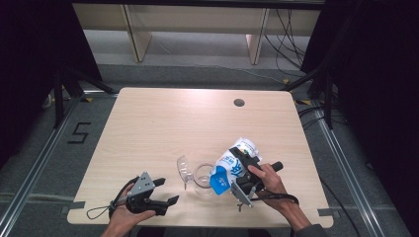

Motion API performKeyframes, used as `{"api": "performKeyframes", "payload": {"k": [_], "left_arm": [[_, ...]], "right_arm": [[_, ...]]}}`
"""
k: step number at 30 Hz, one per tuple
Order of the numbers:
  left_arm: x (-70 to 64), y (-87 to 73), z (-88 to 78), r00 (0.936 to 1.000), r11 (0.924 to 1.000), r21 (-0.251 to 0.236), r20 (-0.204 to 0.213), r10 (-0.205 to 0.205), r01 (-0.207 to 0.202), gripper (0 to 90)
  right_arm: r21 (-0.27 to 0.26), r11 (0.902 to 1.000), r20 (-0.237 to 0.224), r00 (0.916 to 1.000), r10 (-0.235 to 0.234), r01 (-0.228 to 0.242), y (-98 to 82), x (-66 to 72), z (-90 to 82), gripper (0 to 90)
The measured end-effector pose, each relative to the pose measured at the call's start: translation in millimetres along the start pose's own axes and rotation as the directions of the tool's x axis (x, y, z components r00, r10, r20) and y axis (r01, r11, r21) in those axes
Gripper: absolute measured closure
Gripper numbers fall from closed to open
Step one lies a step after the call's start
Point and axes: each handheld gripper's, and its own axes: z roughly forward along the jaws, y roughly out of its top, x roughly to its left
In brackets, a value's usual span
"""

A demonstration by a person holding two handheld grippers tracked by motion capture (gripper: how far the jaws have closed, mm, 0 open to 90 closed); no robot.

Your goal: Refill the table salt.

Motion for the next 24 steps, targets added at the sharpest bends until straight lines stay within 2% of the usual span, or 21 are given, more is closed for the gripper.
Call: {"api": "performKeyframes", "payload": {"k": [3,5,6,7,8,11,12,13,15,16,18,20,21,22,24], "left_arm": [[0.0,-0.2,0.5,1.0,1.0,-0.007,0.001,-0.003,0.003,21.2],[-0.1,-0.2,0.4,1.0,1.0,-0.006,0.001,-0.002,0.002,21.2],[-0.1,-0.2,0.5,1.0,1.0,-0.006,0.001,-0.001,0.001,21.2],[-0.1,-0.2,0.5,1.0,1.0,-0.006,0.002,-0.002,0.002,21.2],[0.1,-0.2,0.6,1.0,1.0,-0.005,0.002,0.0,0.0,21.2],[-0.4,-0.3,0.5,1.0,1.0,-0.006,0.001,-0.006,0.006,21.2],[-0.3,-0.3,0.5,1.0,1.0,-0.006,-0.001,-0.006,0.006,21.2],[-0.1,-0.2,0.6,1.0,1.0,-0.006,0.002,-0.002,0.002,21.2],[0.0,0.1,0.0,1.0,1.0,0.003,0.0,0.002,-0.002,21.2],[0.0,0.1,0.1,1.0,1.0,0.003,0.0,0.002,-0.002,21.2],[0.0,0.1,0.1,1.0,1.0,0.003,0.0,0.002,-0.002,21.2],[0.0,0.0,0.2,1.0,1.0,0.003,0.0,0.002,-0.002,21.2],[0.0,0.1,0.2,1.0,1.0,0.003,0.001,0.002,-0.002,21.2],[0.0,0.0,0.2,1.0,1.0,0.003,0.001,0.002,-0.002,21.2],[-0.1,0.0,0.2,1.0,1.0,0.004,0.0,0.002,-0.002,21.2]], "right_arm": [[0.013,0.9985,-0.012,0.9985,0.053,-0.053,-0.7,5.5,0.6,47.7],[-0.006,0.9999,0.0,1.0,0.01,-0.01,-0.6,3.2,1.7,47.7],[-0.008,0.9998,0.003,0.9998,0.02,-0.02,-0.6,4.3,1.6,47.7],[0.028,0.999,-0.009,0.9993,0.037,-0.037,-0.2,6.4,-0.4,47.8],[-0.007,0.9988,0.011,0.9987,-0.049,0.049,0.5,0.5,1.5,47.8],[0.005,0.9994,0.006,0.9994,-0.033,0.033,0.6,1.5,0.8,48.0],[-0.003,0.999,0.013,0.9989,-0.044,0.044,0.7,0.4,1.1,48.0],[0.0,0.9998,0.013,0.9997,-0.021,0.021,0.6,1.5,0.6,48.0],[0.013,0.9999,0.009,0.9999,-0.009,0.008,0.2,2.1,-0.2,48.0],[-0.005,0.9994,0.022,0.9992,-0.034,0.035,0.2,0.0,0.5,48.0],[-0.001,0.9982,0.02,0.998,-0.06,0.06,0.1,-0.8,0.3,48.1],[0.029,0.9996,0.005,1.0,0.001,-0.001,-0.2,4.6,-0.9,48.2],[0.029,0.9996,0.014,0.9999,-0.001,0.001,-0.1,4.4,-1.1,48.3],[0.0,0.9989,0.026,0.9985,-0.048,0.048,-0.1,1.6,0.6,48.3],[0.021,0.9982,0.027,0.998,-0.056,0.056,1.4,2.9,-0.4,48.3]]}}
